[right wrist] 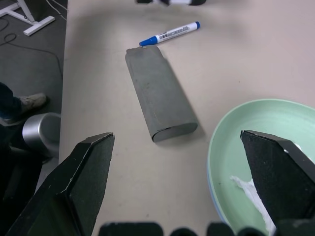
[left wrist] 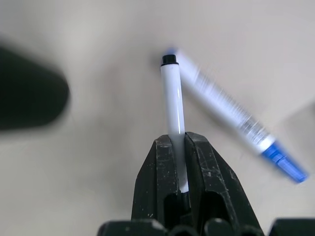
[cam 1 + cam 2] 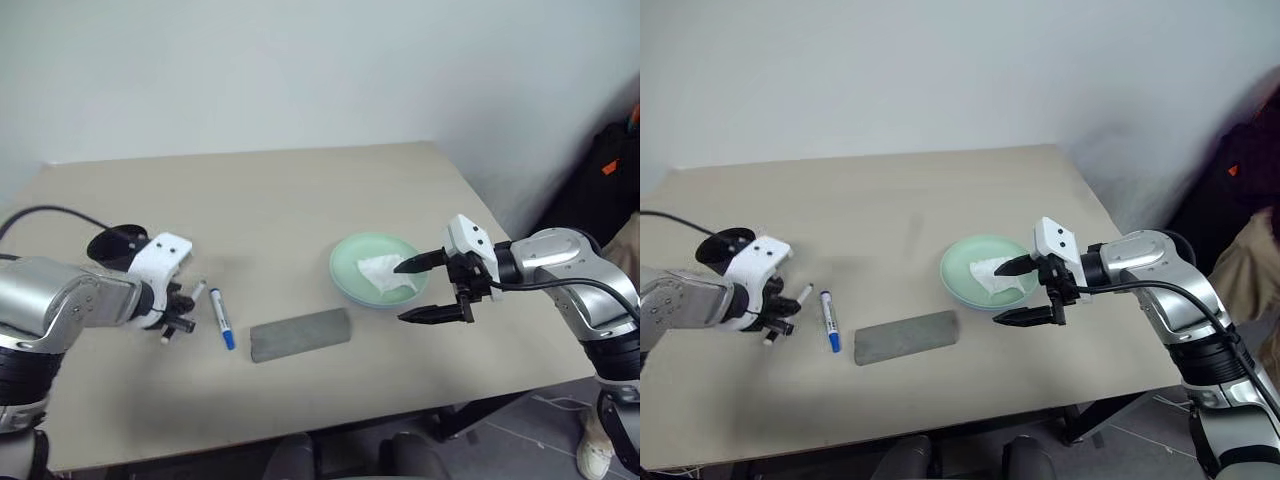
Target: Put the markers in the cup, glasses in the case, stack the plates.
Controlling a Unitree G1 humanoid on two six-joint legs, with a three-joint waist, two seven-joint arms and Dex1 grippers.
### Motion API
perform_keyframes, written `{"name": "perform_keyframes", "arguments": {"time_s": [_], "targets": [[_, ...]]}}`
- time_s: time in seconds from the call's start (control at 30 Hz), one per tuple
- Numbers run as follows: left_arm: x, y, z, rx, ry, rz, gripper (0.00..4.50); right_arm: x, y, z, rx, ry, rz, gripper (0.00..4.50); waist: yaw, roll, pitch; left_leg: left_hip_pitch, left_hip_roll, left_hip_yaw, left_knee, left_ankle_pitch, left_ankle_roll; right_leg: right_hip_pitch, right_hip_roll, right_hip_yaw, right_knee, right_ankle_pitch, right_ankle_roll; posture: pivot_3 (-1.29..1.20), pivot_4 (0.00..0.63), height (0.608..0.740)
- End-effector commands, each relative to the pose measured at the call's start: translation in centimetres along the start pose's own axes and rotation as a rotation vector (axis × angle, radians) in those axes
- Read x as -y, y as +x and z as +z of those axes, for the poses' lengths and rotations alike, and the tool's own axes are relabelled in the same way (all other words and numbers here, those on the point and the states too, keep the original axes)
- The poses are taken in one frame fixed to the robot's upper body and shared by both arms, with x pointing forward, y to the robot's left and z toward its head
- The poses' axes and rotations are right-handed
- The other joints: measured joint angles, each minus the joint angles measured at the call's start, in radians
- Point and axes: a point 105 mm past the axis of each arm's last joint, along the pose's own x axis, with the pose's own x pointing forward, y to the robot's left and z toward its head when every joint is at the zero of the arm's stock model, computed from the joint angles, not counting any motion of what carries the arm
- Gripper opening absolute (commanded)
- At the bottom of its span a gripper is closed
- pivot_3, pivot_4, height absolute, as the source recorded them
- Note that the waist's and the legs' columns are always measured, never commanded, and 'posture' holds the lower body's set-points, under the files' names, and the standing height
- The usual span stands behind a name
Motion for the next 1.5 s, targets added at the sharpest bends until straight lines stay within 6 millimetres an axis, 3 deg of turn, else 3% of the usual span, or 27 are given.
{"name": "perform_keyframes", "arguments": {"time_s": [0.03, 0.23, 0.4, 0.5, 0.8, 1.37, 1.4, 1.5], "targets": [[-1.0, -1.8, 5.4, 0.336, 0.074, 0.027, 0.04, 0.3, -0.3, 1.2, 0.02, -0.047, -0.02, 4.46, 0.001, 0.0, 0.0, 0.0, 0.0, 0.0, 0.0, 0.0, 0.0, 0.0, 0.0, 0.0, 0.0, 0.0, 0.0, 0.0, 0.0, 0.74], [-3.7, -4.0, 10.6, 0.769, 0.051, 0.161, 0.04, 0.3, -0.3, 1.3, 0.025, -0.048, -0.02, 4.46, 0.001, 0.0, 0.0, 0.0, 0.0, 0.001, 0.0, 0.0, 0.0, 0.001, 0.0, 0.0, 0.0, 0.0, 0.0, 0.0, 0.0, 0.74], [-7.0, -5.5, 11.8, 0.982, -0.067, 0.335, 0.04, 0.5, -0.5, 2.2, 0.072, -0.027, -0.017, 4.46, 0.001, -0.001, -0.001, 0.0, 0.0, 0.0, 0.001, 0.003, 0.004, 0.002, 0.001, 0.0, 0.0, 0.002, 0.002, 0.0, 0.0, 0.74], [-8.7, -5.6, 10.9, 1.016, -0.1, 0.425, 0.04, 1.0, -1.1, 3.5, 0.13, -0.004, -0.038, 4.46, -0.003, -0.001, -0.001, 0.001, 0.0, 0.001, 0.001, 0.003, 0.004, 0.002, 0.001, 0.0, 0.0, 0.002, 0.002, 0.0, 0.0, 0.74], [-11.2, -5.6, 7.8, 1.04, -0.175, 0.49, 0.04, 2.7, -2.8, 5.3, 0.206, 0.015, -0.11, 4.46, 0.0, -0.001, -0.001, 0.0, 0.0, 0.001, 0.001, 0.001, 0.002, 0.002, 0.0, 0.0, 0.0, 0.002, 0.002, 0.0, 0.0, 0.74], [-11.1, -2.4, 4.1, 0.926, -0.191, 0.494, 0.04, 3.3, -3.1, 6.0, 0.222, 0.012, -0.122, 4.46, 0.0, -0.001, -0.001, 0.001, 0.001, 0.001, 0.001, 0.0, 0.001, 0.002, 0.001, -0.001, 0.001, 0.003, 0.001, 0.0, 0.0, 0.74], [-11.1, -2.4, 4.0, 0.922, -0.194, 0.493, 0.6, 3.3, -3.1, 6.0, 0.222, 0.012, -0.122, 4.46, 0.0, -0.001, -0.001, 0.001, 0.001, 0.001, 0.001, 0.0, 0.001, 0.002, 0.001, -0.001, 0.001, 0.003, 0.001, 0.0, 0.0, 0.74], [-11.1, -2.1, 3.6, 0.905, -0.19, 0.498, 1.5, 3.3, -3.2, 5.9, 0.22, 0.014, -0.125, 4.46, 0.0, -0.001, -0.001, 0.0, 0.001, 0.001, 0.001, 0.0, 0.001, 0.002, 0.001, -0.001, 0.001, 0.003, 0.0, 0.0, 0.0, 0.74]]}}
